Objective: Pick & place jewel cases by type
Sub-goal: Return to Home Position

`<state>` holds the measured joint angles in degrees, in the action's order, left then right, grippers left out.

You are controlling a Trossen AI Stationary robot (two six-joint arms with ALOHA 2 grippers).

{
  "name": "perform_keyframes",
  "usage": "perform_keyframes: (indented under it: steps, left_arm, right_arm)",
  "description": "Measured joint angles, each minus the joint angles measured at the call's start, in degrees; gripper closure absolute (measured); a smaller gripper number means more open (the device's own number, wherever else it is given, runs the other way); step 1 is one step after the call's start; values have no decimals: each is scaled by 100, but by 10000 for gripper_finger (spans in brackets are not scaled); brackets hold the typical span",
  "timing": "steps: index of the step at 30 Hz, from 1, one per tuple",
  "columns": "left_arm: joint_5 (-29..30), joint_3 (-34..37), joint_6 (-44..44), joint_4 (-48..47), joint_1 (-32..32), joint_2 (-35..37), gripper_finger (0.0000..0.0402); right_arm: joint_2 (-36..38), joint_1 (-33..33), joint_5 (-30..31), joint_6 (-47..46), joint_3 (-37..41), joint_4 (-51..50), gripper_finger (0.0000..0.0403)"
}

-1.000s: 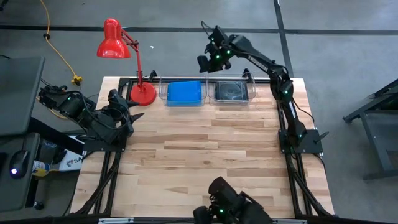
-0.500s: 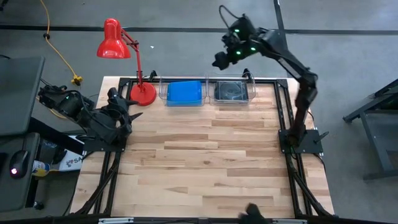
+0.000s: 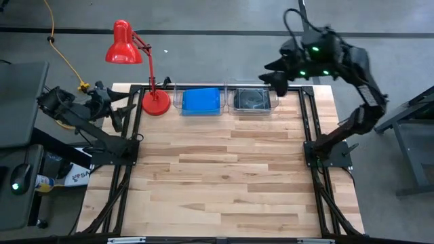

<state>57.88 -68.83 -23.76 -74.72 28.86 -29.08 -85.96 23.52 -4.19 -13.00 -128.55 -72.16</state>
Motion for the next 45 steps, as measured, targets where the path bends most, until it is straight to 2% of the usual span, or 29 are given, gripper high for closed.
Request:
perform_keyframes:
  steps: [4,7,10,14,15,18,21,26,29,33,39,45]
  left_arm:
    - [-3,411,-1,148,2,394,188]
    - [-113,911,-52,346,1,717,188]
    - [-441,1499,87,1105,2,1066,188]
    - [-1345,2367,1214,2930,2,1452,190]
    - [-1539,2597,1535,3490,2,1511,193]
    - [-1978,3216,2351,5051,2,1571,219]
    - [-2071,3660,2708,5974,2,1562,267]
    - [-1817,4117,2805,6513,2,1543,381]
    - [-1619,4181,2812,6537,2,1543,389]
    - [-1574,4196,2807,6542,2,1545,399]
    - [-1575,4196,2810,6760,-3,1346,401]
    - [-1844,4480,3128,8477,-181,293,401]
  right_arm:
    - [420,-418,519,13,0,-234,162]
    - [704,-662,883,37,0,-472,198]
    - [942,-818,1070,55,2,-639,262]
    - [1223,-935,1176,180,2,-899,372]
    - [1282,-950,1179,242,2,-986,387]
    - [1424,-948,1207,276,2,-1168,386]
    - [1590,-948,1227,323,11,-1381,399]
    - [1932,-948,1414,459,11,-1550,402]
    - [2227,-945,1486,549,98,-1525,402]
    - [2974,-945,1568,503,955,-1272,403]
    - [4626,-945,1522,211,3392,-29,403]
    - [6160,-945,1492,-151,5644,1212,403]
